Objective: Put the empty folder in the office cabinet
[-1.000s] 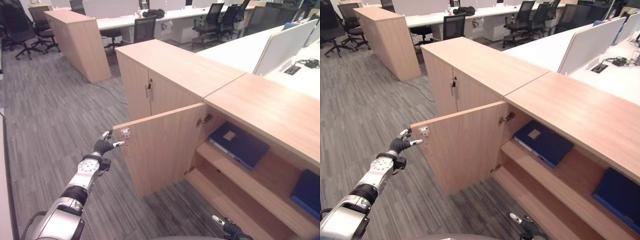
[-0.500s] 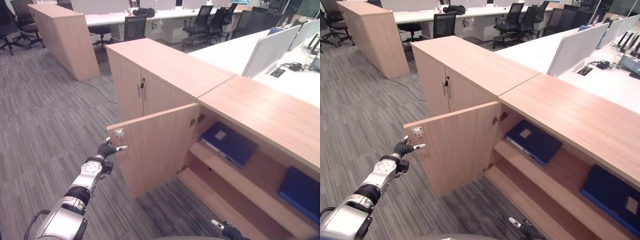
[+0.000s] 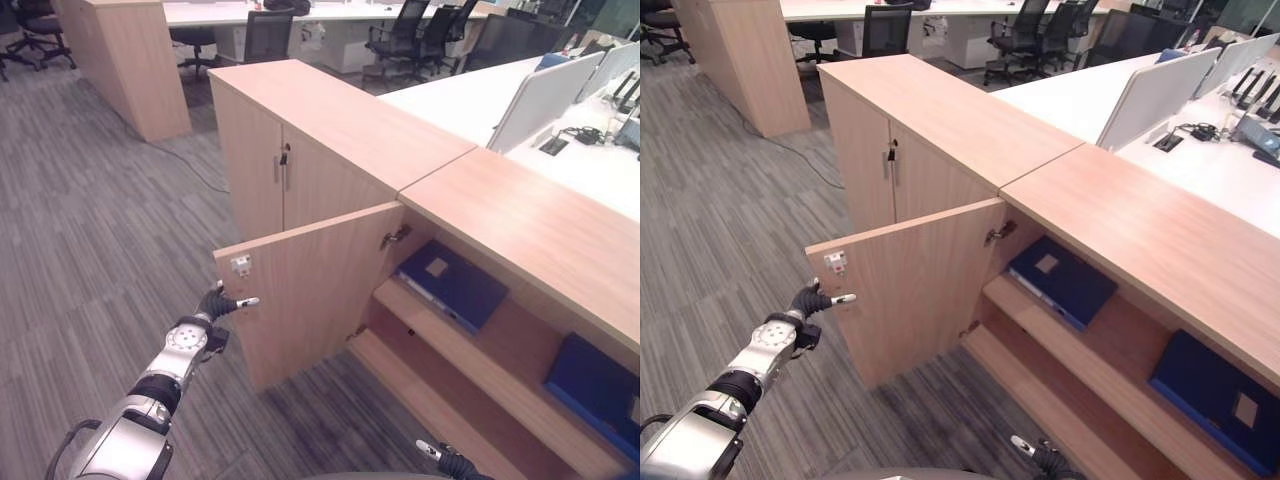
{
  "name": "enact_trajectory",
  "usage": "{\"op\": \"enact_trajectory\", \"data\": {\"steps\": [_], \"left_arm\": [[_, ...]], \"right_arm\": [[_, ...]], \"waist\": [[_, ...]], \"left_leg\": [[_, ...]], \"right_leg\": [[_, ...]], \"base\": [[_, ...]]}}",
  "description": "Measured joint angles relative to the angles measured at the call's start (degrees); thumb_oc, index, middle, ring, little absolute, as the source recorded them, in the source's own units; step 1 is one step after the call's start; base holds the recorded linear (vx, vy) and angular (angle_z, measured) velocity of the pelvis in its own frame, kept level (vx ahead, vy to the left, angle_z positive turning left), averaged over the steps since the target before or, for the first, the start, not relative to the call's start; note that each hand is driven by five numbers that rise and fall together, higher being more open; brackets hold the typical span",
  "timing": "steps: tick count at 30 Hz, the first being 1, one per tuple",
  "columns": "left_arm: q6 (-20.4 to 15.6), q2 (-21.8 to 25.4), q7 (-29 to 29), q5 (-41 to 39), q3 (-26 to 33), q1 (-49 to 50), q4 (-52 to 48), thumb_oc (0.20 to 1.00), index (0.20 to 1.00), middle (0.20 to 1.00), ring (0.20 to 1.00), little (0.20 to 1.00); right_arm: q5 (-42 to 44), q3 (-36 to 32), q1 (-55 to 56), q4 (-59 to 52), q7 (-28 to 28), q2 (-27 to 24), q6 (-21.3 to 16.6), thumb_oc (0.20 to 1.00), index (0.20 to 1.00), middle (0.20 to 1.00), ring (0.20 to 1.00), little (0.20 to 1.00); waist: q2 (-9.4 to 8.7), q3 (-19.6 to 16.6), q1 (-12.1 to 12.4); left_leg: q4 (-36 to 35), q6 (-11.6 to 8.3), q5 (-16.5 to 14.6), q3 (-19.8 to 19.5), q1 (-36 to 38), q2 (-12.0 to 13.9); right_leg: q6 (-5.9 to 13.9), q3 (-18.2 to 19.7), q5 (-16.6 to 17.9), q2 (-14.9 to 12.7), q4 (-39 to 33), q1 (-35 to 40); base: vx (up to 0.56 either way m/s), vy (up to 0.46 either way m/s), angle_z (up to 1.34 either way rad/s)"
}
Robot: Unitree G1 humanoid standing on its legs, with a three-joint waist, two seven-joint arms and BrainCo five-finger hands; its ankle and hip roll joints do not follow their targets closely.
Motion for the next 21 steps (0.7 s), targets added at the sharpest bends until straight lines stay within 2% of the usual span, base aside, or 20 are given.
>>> {"op": "enact_trajectory", "data": {"steps": [3,5,10,14,15,16,17,18,19,20,21], "left_arm": [[-0.4,0.0,-2.0,0.2,-0.7,6.8,-11.4,1.0,1.0,1.0,1.0,1.0],[-0.5,-0.9,-3.8,0.1,-2.4,9.6,-13.5,1.0,1.0,1.0,1.0,1.0],[-0.5,-1.1,-9.6,0.0,-7.0,12.3,-20.2,1.0,1.0,1.0,1.0,1.0],[-0.7,-0.7,-12.9,-0.8,-10.3,12.6,-25.0,1.0,1.0,1.0,1.0,1.0],[-0.7,-0.6,-13.1,-1.3,-10.2,12.4,-26.2,1.0,1.0,1.0,1.0,1.0],[-0.7,0.1,-13.3,-1.8,-10.2,12.5,-27.6,1.0,1.0,1.0,1.0,1.0],[-0.7,0.5,-13.7,-1.9,-9.9,12.7,-28.4,1.0,1.0,1.0,1.0,1.0],[0.0,-0.5,-14.8,-1.9,-9.4,13.1,-28.4,1.0,1.0,1.0,1.0,1.0],[0.0,-1.0,-15.3,-2.2,-8.8,14.4,-28.9,1.0,1.0,1.0,1.0,1.0],[0.1,-0.9,-15.5,-3.1,-8.2,15.8,-29.6,1.0,1.0,1.0,1.0,1.0],[0.1,-0.6,-15.6,-3.8,-7.6,17.5,-30.2,1.0,1.0,1.0,1.0,1.0]], "right_arm": [[0.0,-0.9,0.5,0.1,0.0,0.0,0.1,1.0,1.0,1.0,1.0,1.0],[0.1,-2.5,0.4,0.1,0.0,0.0,0.1,1.0,1.0,1.0,1.0,1.0],[0.1,-2.8,-1.1,0.1,-0.1,-0.1,0.1,1.0,1.0,1.0,1.0,1.0],[0.1,-4.4,-7.4,0.1,-0.4,-0.7,0.1,1.0,1.0,1.0,1.0,1.0],[0.1,-4.4,-9.3,0.1,-0.5,-0.8,0.1,1.0,1.0,1.0,1.0,1.0],[0.1,-4.2,-11.2,0.1,-0.8,-0.6,0.2,1.0,1.0,1.0,1.0,1.0],[0.1,-4.3,-12.2,0.2,-0.8,-0.6,0.4,1.0,1.0,1.0,1.0,1.0],[0.1,-4.3,-12.8,0.0,-0.8,-0.9,0.7,1.0,1.0,1.0,1.0,1.0],[0.1,-4.2,-12.5,0.2,-0.8,-0.8,0.8,1.0,1.0,1.0,1.0,1.0],[0.1,-4.2,-12.5,0.3,-0.8,-0.4,0.9,1.0,1.0,1.0,1.0,1.0],[0.1,-4.2,-11.7,0.4,-0.8,0.1,0.9,1.0,1.0,1.0,1.0,1.0]], "waist": [[1.01,1.2,1.0],[1.86,1.7,1.9],[2.9,3.3,2.0],[4.94,7.4,1.8],[5.51,8.8,2.0],[5.96,10.0,3.0],[6.53,10.4,3.9],[8.56,10.7,4.2],[9.47,10.3,4.9],[9.52,10.3,6.2],[8.9,9.9,6.4]], "left_leg": [[0.0,0.04,0.0,-1.1,-0.3,-0.5],[0.0,0.25,0.1,-1.5,-0.5,-1.0],[0.0,0.47,0.2,-1.4,-0.8,-1.4],[0.5,1.55,1.0,2.9,-3.0,-1.3],[0.6,2.23,1.8,5.0,-3.4,-0.9],[0.6,2.33,1.8,7.5,-3.5,-0.4],[0.6,3.02,1.5,9.2,-3.6,0.3],[0.6,3.66,1.1,10.6,-3.5,1.5],[0.6,3.46,1.2,12.7,-3.2,2.7],[0.6,3.39,0.7,14.0,-2.7,3.3],[0.7,2.95,0.4,15.5,-2.3,3.3]], "right_leg": [[-0.09,-1.0,-0.1,-0.5,-0.1,-0.1],[0.0,-1.4,0.0,-0.9,0.1,-0.1],[0.39,-1.5,0.3,-1.3,0.1,-0.4],[2.11,0.1,2.2,-1.6,3.2,-6.6],[2.79,-1.3,3.5,-1.6,3.5,-8.3],[4.81,-5.6,4.1,-1.8,1.6,-8.9],[3.39,-11.1,3.2,-2.6,2.9,-9.3],[1.75,-19.4,0.6,-5.6,10.2,-9.3],[2.09,-23.9,-1.9,-7.7,15.9,-9.0],[2.43,-26.0,-3.3,-9.4,19.6,-9.2],[2.68,-26.4,-3.5,-10.3,20.2,-8.0]], "base": [[-0.03,0.046,0.19],[-0.05,0.051,0.08],[-0.13,0.038,-0.02],[-0.26,0.014,-0.5],[-0.15,0.03,-0.95],[-0.11,0.03,-1.07],[-0.1,0.028,-1.12],[-0.1,0.032,-0.89],[-0.11,0.001,-0.97],[-0.06,-0.022,-0.96],[-0.1,-0.087,-0.91]]}}
